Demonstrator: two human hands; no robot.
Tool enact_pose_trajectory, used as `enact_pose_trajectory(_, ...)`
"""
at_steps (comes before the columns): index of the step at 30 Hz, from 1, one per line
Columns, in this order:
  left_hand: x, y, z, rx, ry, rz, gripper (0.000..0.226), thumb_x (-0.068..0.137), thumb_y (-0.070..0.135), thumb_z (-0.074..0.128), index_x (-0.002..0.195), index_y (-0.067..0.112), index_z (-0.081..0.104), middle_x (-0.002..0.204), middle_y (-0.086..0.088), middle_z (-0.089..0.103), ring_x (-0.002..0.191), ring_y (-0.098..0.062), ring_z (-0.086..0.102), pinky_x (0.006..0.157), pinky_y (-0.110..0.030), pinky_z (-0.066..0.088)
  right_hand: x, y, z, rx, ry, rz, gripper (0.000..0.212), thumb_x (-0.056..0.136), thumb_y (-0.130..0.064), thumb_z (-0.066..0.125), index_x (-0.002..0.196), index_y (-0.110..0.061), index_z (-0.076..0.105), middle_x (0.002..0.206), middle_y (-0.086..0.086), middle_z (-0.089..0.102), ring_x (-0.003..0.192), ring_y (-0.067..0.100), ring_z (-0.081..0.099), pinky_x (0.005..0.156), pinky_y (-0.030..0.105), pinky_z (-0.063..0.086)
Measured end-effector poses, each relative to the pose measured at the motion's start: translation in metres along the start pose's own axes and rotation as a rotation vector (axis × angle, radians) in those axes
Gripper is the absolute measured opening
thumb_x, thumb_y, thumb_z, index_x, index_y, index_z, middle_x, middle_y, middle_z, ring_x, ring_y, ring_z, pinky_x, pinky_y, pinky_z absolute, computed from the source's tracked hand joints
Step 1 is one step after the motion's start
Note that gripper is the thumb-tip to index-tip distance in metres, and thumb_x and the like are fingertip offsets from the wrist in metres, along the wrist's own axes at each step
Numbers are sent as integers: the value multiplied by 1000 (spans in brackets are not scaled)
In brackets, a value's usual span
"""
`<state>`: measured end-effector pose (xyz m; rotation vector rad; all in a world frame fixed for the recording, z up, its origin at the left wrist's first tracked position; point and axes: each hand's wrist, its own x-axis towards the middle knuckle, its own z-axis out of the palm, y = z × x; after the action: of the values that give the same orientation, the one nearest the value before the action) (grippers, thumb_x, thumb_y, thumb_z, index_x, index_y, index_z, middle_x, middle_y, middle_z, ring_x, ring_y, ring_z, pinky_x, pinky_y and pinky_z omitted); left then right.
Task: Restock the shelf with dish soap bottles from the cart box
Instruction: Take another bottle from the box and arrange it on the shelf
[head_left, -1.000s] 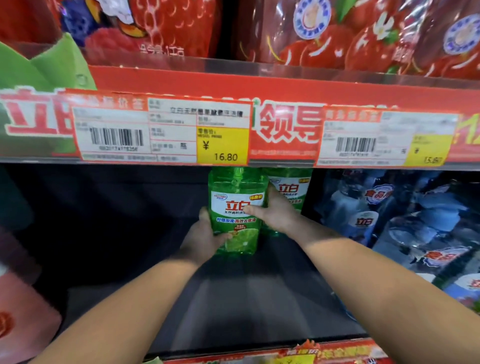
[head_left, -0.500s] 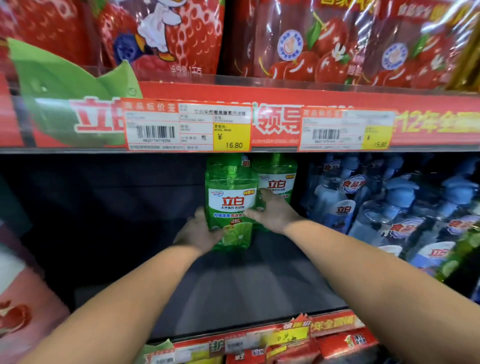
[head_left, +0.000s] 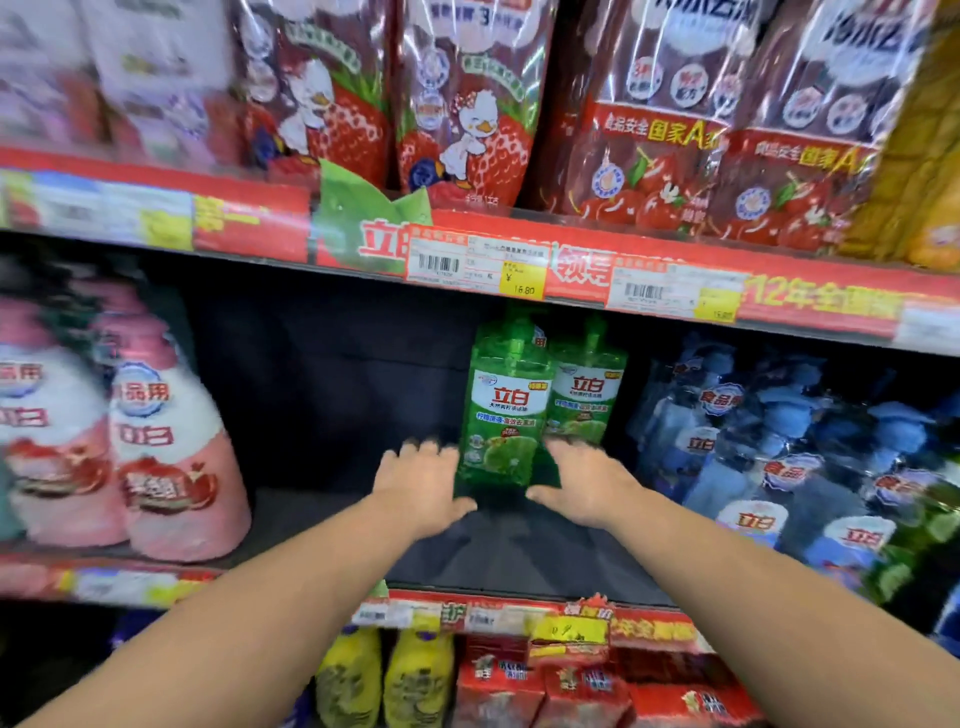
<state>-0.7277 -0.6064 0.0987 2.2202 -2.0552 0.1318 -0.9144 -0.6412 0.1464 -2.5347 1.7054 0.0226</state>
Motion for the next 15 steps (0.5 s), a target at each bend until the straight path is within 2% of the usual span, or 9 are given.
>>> enact_pose_trajectory(4,-47,8,-5,26,-6,-52,72,81,63,50,136,18,33,138,-6,41,127,-29,36,98,-44,35,-39,-3,9,-58,-25,-94,76,87,-51,56,147,-20,22,149,9,33,137,29,32,108,45,36)
enact_pose_trajectory(12,-180,28,0,60,-71,-208,77,81,62,51,138,16,30,142,-8,39,134,-31,31,105,-46,32,-135,-20,48,9,-65,-281,73,86,-46,57,146,-23,25,152,4,31,139,26,29,111,44,31)
enact_pose_trajectory(15,-229,29,0,58,-87,-246,79,80,62,52,140,16,28,141,-7,39,131,-30,34,102,-46,33,-165,-40,63,22,-95,-347,73,86,-46,58,146,-22,26,151,5,32,138,28,30,111,45,32)
